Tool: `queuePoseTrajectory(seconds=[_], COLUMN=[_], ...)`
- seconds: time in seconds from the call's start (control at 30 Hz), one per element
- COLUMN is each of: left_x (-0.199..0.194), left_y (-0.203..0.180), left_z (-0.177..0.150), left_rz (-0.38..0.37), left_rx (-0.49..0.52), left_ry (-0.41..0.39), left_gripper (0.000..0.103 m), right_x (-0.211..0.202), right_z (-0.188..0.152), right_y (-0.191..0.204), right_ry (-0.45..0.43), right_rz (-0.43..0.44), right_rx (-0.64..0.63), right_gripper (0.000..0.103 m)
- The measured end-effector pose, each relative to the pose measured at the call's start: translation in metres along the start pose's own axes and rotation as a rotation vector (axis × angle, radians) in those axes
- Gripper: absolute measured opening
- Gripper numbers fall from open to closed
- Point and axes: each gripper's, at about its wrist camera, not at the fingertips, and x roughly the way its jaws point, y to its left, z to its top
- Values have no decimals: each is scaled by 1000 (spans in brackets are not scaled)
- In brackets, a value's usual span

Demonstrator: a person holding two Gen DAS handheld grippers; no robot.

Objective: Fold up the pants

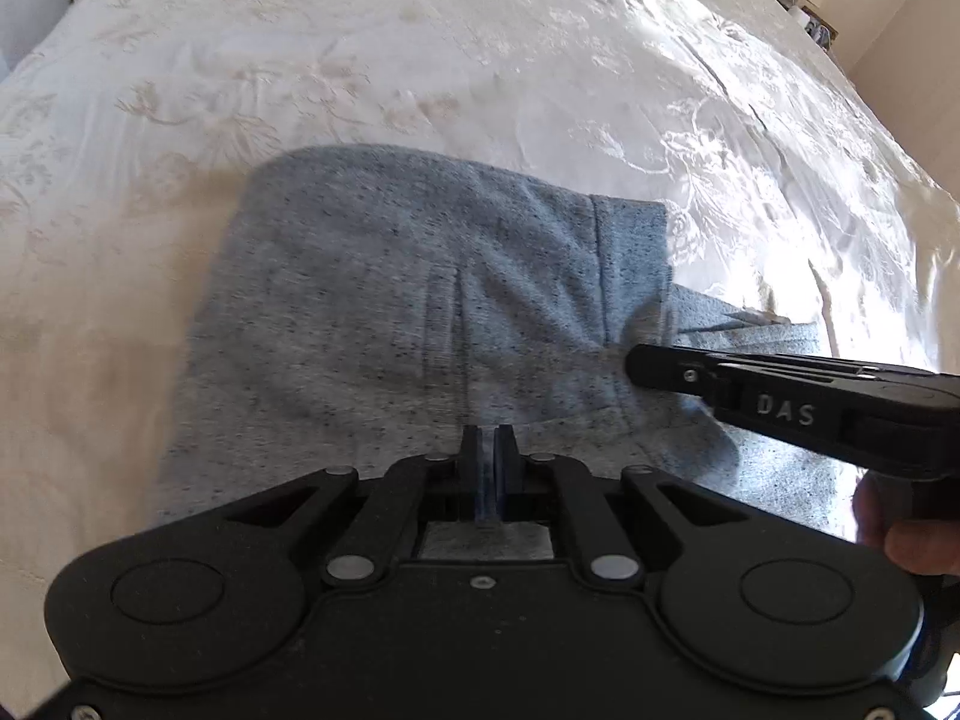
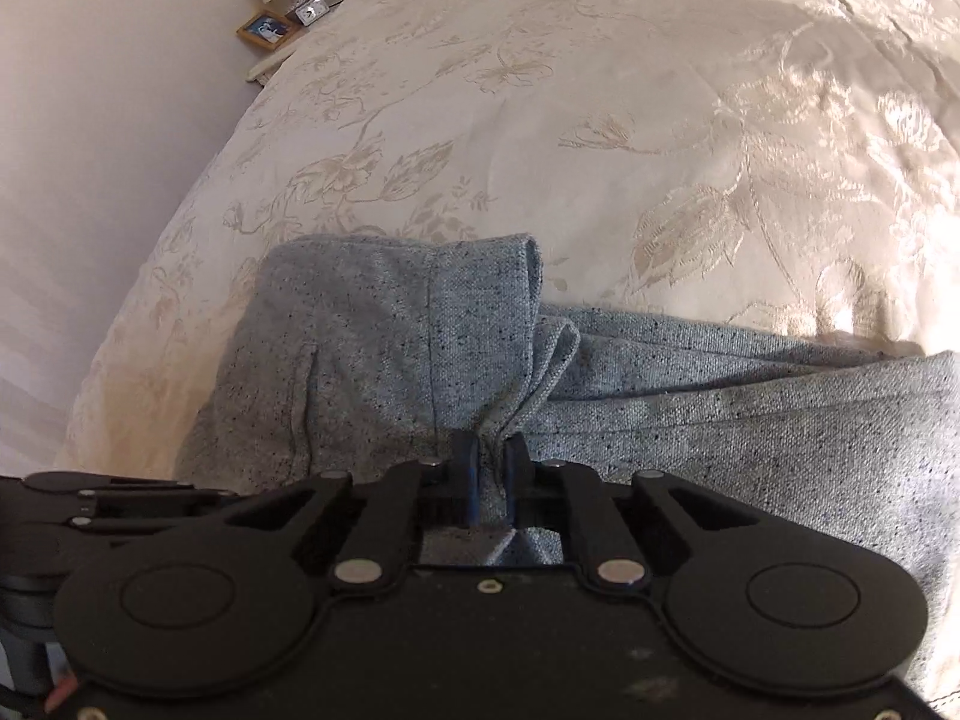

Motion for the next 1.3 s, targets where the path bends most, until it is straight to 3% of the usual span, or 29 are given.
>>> queuePoseTrajectory(seconds=[0.23, 0.43, 0.57, 0.7, 0.8, 0.83, 0.93, 1.03, 1.1, 1.2, 1.3], left_x=[-47, -41, -31, -23, -20, -18, -14, -4, 10, 46, 61], left_y=[36, 32, 10, -27, -52, -58, -75, -88, -94, -92, -82], left_z=[0, 5, 10, 12, 12, 11, 7, 3, -2, -14, -24], left_rz=[117, 164, 160, 143, 130, 120, 99, 105, 144, 203, 199], left_rx=[-36, 18, 105, 196, 249, 263, 293, 321, 339, 353, 327], left_ry=[-99, -75, -66, -76, -74, -70, -64, -36, -1, 129, 119], left_gripper=[12, 12, 12, 12, 14, 14, 14, 16, 16, 16, 15], right_x=[-63, -120, -106, -78, -75, -76, -94, -108, -103, -81, -60], right_z=[7, -2, -11, -20, -21, -22, -24, -29, -31, -38, -46], right_y=[28, -2, -42, -72, -74, -74, -64, -46, -37, -38, -51], right_ry=[-99, -134, -92, -58, -49, -55, -124, -188, -165, -89, -31], right_rz=[-32, -196, -309, -328, -344, -353, -408, -395, -391, -399, -391], right_rx=[-35, -16, 18, 53, 43, 51, 59, 22, -30, -32, 20], right_gripper=[6, 6, 7, 8, 12, 19, 20, 25, 26, 26, 26])
